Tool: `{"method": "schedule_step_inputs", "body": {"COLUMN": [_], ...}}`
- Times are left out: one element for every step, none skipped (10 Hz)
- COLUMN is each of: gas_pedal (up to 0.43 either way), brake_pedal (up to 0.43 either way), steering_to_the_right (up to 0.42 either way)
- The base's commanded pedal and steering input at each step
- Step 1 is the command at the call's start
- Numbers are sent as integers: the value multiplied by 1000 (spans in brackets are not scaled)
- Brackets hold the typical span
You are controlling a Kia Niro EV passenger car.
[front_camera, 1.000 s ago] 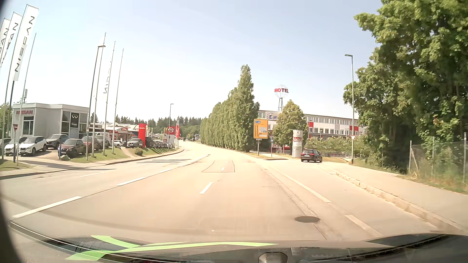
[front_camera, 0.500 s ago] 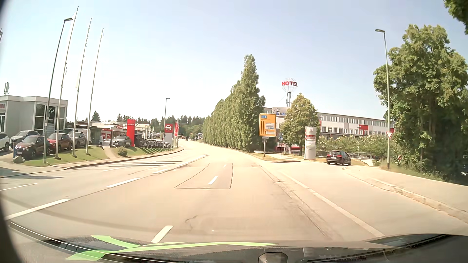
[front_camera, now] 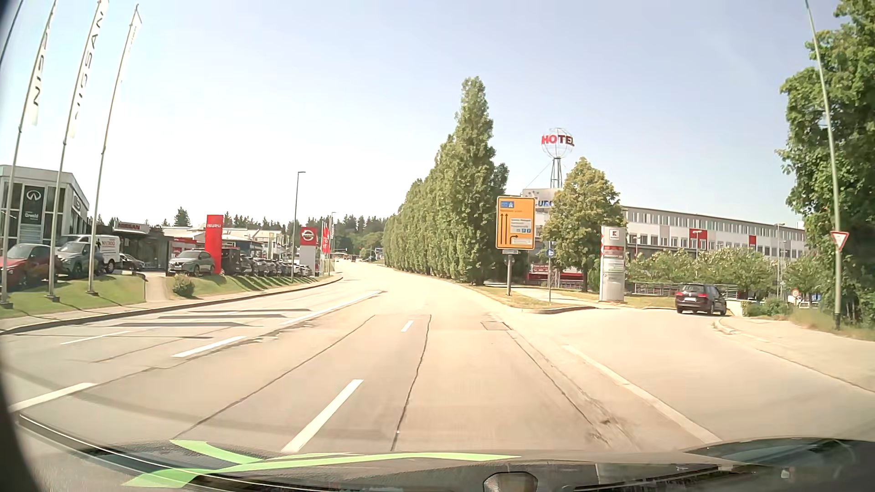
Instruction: Follow the waypoints while adhering to traffic rules and regulations
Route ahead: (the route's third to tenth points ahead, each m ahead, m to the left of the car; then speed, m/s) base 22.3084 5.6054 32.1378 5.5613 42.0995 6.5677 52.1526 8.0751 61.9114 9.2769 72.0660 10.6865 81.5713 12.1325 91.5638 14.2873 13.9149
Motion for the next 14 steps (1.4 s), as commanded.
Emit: {"method": "schedule_step_inputs", "body": {"gas_pedal": [130, 118, 118, 110, 110, 110, 110, 110, 110, 110, 110, 110, 110, 110], "brake_pedal": [0, 0, 0, 0, 0, 0, 0, 0, 0, 0, 0, 0, 0, 0], "steering_to_the_right": [-13, -14, -15, -15, -15, -15, -15, -15, -15, -15, -13, -11, -10, -10]}}
